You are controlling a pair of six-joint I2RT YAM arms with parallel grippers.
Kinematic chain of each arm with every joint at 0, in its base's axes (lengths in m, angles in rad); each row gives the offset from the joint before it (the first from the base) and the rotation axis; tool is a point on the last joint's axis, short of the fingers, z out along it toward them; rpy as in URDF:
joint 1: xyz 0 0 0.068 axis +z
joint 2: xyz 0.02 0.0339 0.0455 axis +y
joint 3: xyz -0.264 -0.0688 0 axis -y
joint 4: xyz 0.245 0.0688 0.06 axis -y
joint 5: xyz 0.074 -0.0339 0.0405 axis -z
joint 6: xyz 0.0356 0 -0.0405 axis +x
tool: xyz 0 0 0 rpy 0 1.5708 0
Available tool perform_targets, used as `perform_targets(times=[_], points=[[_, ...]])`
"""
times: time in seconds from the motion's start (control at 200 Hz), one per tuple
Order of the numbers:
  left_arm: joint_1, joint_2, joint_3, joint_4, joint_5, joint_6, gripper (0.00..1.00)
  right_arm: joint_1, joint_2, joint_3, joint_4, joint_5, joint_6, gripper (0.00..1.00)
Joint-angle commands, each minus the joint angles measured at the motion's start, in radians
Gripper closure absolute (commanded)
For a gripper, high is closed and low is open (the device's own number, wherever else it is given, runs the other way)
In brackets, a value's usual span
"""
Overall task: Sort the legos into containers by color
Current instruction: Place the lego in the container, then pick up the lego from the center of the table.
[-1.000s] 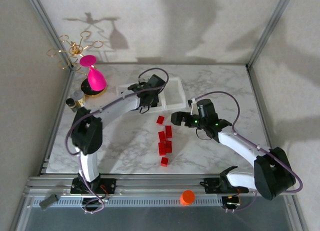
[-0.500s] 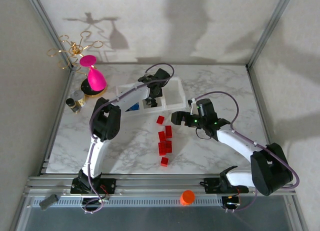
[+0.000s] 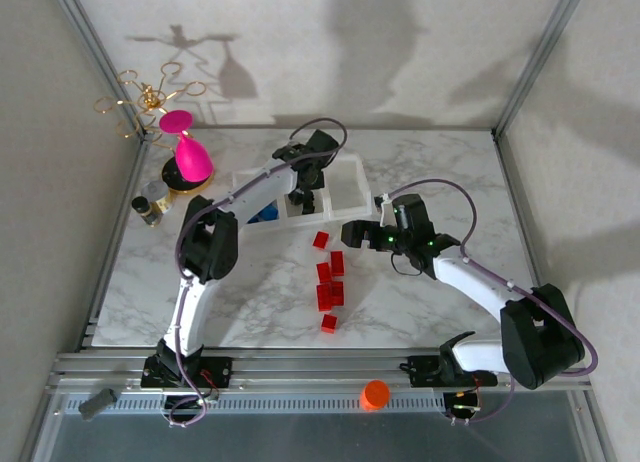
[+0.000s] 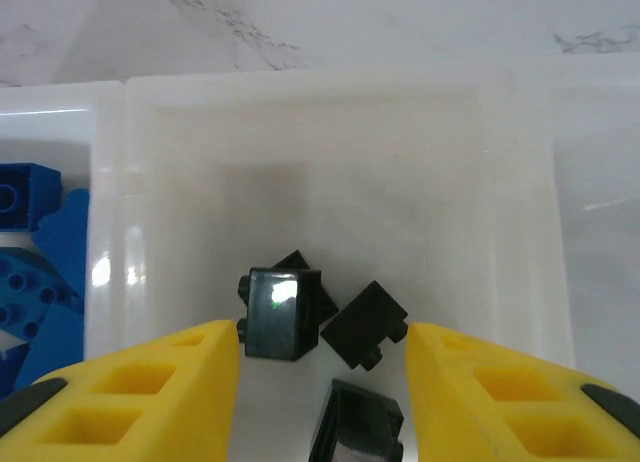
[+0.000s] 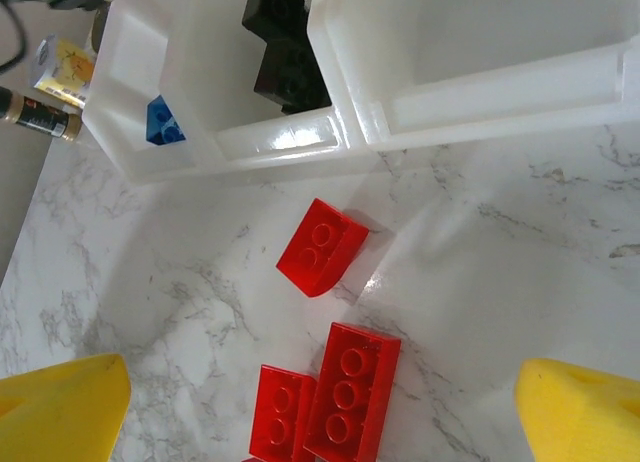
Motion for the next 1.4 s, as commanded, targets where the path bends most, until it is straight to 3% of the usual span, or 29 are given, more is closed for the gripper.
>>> perform_targets(times=[0.0,0.436,0.696,0.921,1.397], points=[[-0.007,-0.165,-0.064,0.030,0.032,-0.013,0.52,0.003,-0.005,0.036,-0.042,0.035,-0.041,0.01],[-0.061,-0.639,-0.673,0.288,0.082,-0.149,0.42,0.231,0.155,0.190,-0.192,0.320,-0.116,0.01],[-0.096,-0.896,-0.942,0.324,-0.046,-0.192,0.21,0.299,0.303,0.290,-0.220,0.420,-0.059,0.01],[-0.095,-1.055,-1.117,0.357,-0.093,-0.224,0.01,0.321,0.421,0.369,-0.233,0.473,-0.034,0.10],[-0.094,-1.180,-1.270,0.376,-0.142,-0.301,0.00,0.349,0.652,0.544,-0.268,0.626,0.073,0.19]])
